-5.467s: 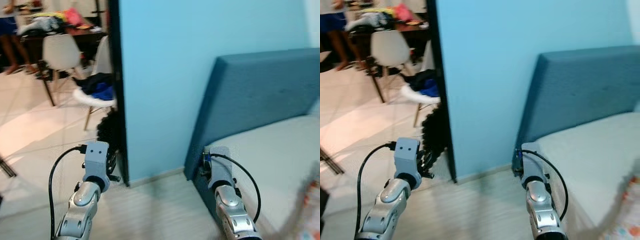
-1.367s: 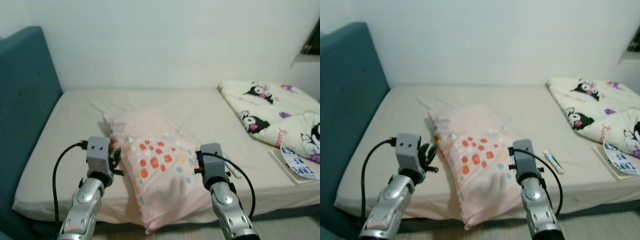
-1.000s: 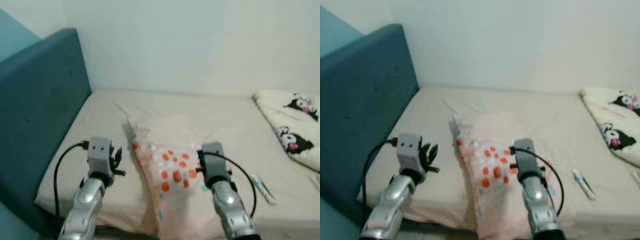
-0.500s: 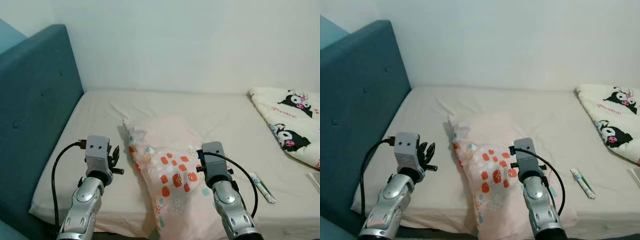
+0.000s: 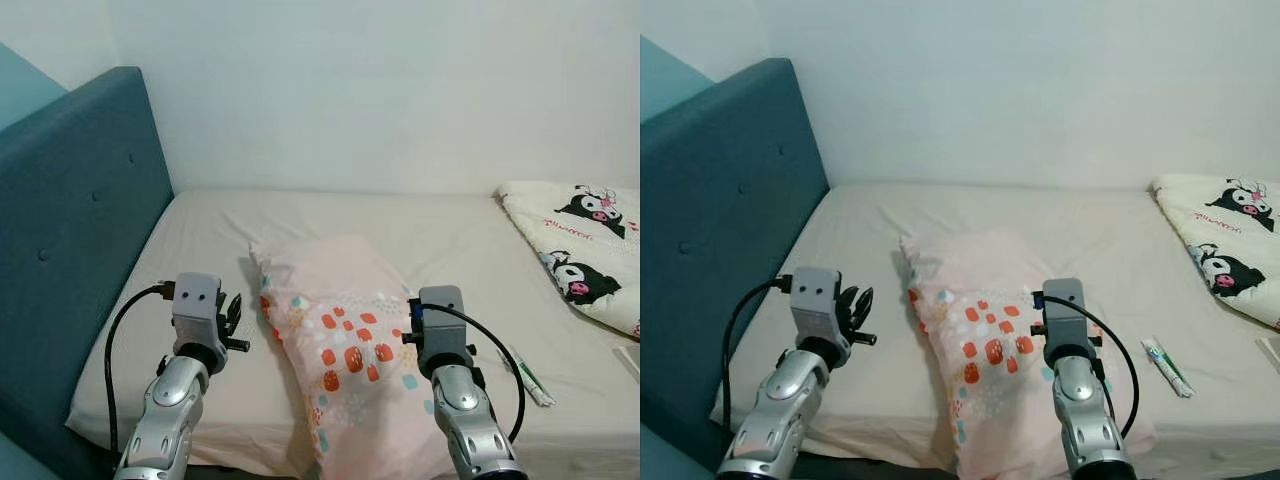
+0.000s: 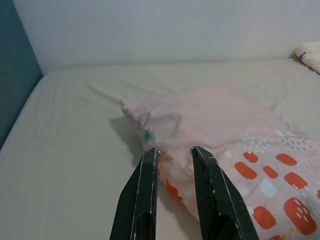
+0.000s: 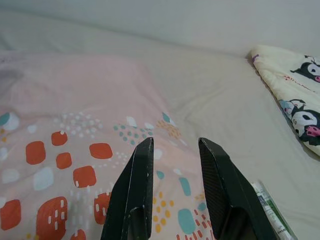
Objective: Clean up the room
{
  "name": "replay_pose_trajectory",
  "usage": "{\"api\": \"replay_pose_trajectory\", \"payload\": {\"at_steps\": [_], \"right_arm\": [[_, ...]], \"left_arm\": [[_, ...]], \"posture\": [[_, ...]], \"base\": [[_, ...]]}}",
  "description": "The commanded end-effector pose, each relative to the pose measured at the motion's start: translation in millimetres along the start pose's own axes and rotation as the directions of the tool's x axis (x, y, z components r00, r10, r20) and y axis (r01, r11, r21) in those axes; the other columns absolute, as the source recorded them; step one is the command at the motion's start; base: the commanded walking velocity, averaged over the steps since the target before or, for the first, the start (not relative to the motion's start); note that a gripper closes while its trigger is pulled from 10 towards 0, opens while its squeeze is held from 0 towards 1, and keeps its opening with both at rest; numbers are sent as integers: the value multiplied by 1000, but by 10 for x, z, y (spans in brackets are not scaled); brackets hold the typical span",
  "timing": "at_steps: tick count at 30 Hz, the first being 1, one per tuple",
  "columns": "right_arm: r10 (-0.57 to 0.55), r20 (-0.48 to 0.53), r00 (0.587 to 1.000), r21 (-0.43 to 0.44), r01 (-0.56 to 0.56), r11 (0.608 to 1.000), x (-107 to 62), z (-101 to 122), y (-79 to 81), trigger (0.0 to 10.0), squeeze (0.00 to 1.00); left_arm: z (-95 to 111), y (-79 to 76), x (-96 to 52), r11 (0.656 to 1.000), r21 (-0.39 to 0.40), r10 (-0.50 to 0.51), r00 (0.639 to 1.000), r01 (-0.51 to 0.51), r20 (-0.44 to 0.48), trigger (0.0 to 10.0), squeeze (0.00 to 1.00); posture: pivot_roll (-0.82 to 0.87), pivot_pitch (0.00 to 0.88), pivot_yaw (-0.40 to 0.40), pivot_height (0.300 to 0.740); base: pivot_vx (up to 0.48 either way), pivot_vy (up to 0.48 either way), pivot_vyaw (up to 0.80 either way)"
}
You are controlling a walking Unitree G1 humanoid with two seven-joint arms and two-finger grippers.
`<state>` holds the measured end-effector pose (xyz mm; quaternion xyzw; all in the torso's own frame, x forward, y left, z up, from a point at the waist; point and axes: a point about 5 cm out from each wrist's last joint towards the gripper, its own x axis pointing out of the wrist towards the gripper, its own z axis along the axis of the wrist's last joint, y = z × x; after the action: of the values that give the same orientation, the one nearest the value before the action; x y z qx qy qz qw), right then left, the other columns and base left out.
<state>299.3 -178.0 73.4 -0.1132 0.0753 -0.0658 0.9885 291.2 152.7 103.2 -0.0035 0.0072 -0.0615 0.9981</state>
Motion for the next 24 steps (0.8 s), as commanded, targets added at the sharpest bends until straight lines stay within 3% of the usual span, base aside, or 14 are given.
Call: {"api": "replay_pose_trajectory", "payload": {"at_steps": [1, 24], "right_arm": [[-11, -7, 1000, 16, 11, 1000, -18, -10, -13, 10000, 0], [-10, 0, 1000, 16, 10, 1000, -25, -1, -37, 10000, 0]], "left_arm": [[-26, 17, -17, 1000, 14, -5, 1000, 5, -17, 10000, 0], [-48, -32, -15, 1000, 5, -26, 999, 26, -23, 10000, 0]], "posture": [[74, 33, -24, 695], [65, 33, -28, 615]], "base": [[0, 0, 0], [0, 0, 0]]}}
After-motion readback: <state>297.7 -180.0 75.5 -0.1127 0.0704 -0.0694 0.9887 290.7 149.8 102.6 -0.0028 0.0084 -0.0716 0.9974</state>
